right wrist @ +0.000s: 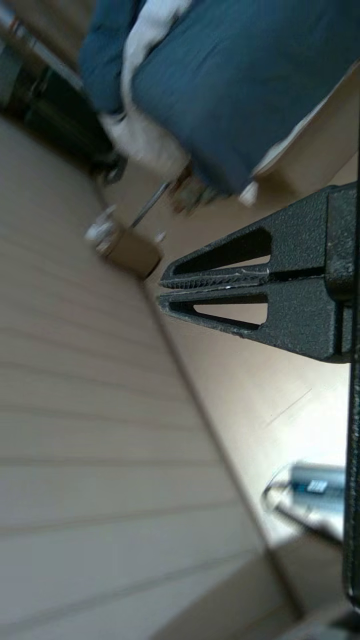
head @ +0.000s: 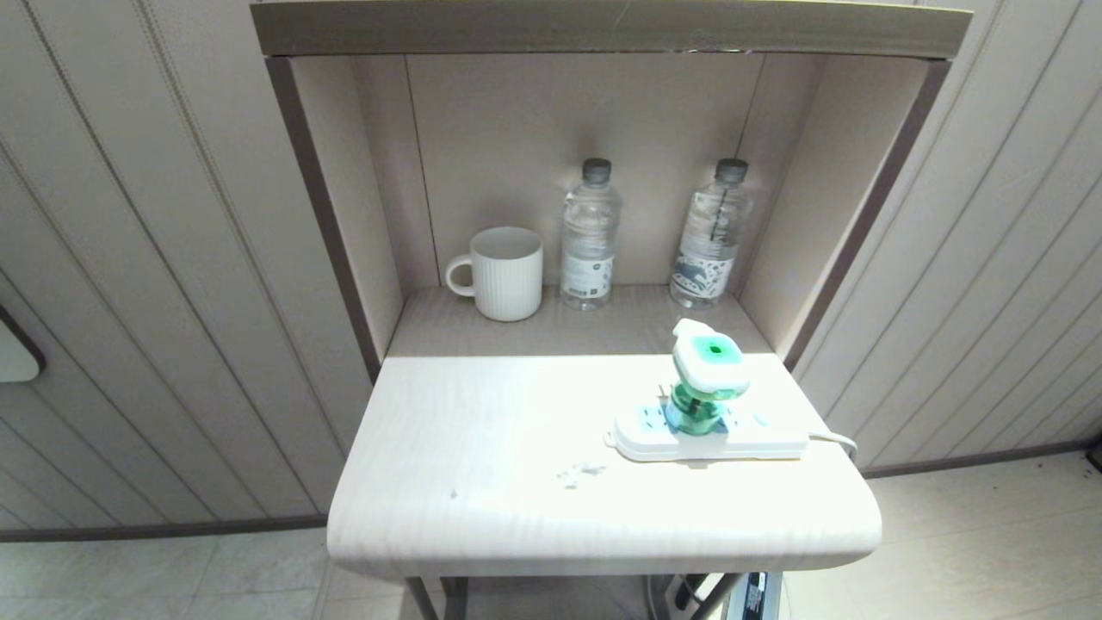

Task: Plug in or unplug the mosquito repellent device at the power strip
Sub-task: Pick up the mosquito repellent liquid

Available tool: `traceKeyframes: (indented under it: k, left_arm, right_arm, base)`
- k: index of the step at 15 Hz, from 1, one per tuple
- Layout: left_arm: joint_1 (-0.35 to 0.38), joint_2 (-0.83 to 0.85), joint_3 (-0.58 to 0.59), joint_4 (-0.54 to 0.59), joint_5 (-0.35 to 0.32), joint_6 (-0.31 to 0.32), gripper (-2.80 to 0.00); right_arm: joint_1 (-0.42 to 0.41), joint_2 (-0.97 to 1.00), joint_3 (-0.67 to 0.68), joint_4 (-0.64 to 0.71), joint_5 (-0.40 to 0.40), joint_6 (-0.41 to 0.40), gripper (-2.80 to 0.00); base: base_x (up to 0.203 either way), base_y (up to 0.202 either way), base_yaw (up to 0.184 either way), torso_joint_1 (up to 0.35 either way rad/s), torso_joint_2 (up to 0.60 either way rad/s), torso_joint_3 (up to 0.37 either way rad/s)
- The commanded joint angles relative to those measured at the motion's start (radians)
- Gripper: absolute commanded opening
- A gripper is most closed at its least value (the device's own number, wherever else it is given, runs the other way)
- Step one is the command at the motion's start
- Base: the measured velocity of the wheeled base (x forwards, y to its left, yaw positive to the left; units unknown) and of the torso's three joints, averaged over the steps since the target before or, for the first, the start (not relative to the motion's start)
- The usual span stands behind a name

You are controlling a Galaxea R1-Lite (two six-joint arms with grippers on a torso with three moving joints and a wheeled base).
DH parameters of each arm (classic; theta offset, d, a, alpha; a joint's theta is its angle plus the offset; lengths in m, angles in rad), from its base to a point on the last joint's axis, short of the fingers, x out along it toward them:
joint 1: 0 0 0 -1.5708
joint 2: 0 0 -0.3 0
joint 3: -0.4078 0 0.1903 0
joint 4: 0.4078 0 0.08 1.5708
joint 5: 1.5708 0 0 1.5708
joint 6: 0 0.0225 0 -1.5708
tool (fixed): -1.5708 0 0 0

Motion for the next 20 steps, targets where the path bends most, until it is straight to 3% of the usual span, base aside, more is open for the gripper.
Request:
traceKeyframes:
  k: [1, 3, 5, 7, 9, 11, 12, 13, 20]
  left_arm:
    - [0.0, 0.002, 0.0, 0.0, 0.0, 0.001, -2.8]
    - [0.0, 0.002, 0.0, 0.0, 0.0, 0.001, -2.8]
    - [0.0, 0.002, 0.0, 0.0, 0.0, 0.001, -2.8]
    - [0.0, 0.002, 0.0, 0.0, 0.0, 0.001, -2.8]
    - [0.0, 0.002, 0.0, 0.0, 0.0, 0.001, -2.8]
    - [0.0, 0.002, 0.0, 0.0, -0.001, 0.001, -2.8]
    - [0.0, 0.002, 0.0, 0.0, 0.0, 0.001, -2.8]
    - [0.0, 0.002, 0.0, 0.0, -0.001, 0.001, -2.8]
    - [0.0, 0.002, 0.0, 0.0, 0.0, 0.001, -2.8]
  right_arm:
    - [-0.156, -0.044, 0.119, -0.008, 0.033, 0.005, -2.8]
    - [-0.263, -0.063, 0.181, -0.014, 0.212, 0.017, -2.8]
    - [-0.259, -0.127, 0.241, -0.033, 0.403, 0.039, -2.8]
    - [-0.247, -0.255, 0.295, -0.037, 0.684, 0.053, -2.8]
    - [-0.24, -0.33, 0.359, 0.009, 0.859, 0.083, -2.8]
    - [-0.239, -0.335, 0.368, 0.034, 0.95, 0.221, -2.8]
    - [-0.239, -0.335, 0.371, 0.096, 0.975, 0.252, -2.8]
    - [-0.238, -0.335, 0.367, 0.163, 0.978, 0.258, -2.8]
    - [-0.24, -0.334, 0.372, 0.128, 0.98, 0.271, -2.8]
  base:
    - [0.0, 0.0, 0.0, 0.0, 0.0, 0.0]
    - [0.0, 0.0, 0.0, 0.0, 0.0, 0.0]
    - [0.0, 0.0, 0.0, 0.0, 0.0, 0.0]
    - [0.0, 0.0, 0.0, 0.0, 0.0, 0.0]
    - [0.0, 0.0, 0.0, 0.0, 0.0, 0.0]
    - [0.0, 0.0, 0.0, 0.0, 0.0, 0.0]
    - [0.0, 0.0, 0.0, 0.0, 0.0, 0.0]
    - [0.0, 0.0, 0.0, 0.0, 0.0, 0.0]
    - [0.0, 0.0, 0.0, 0.0, 0.0, 0.0]
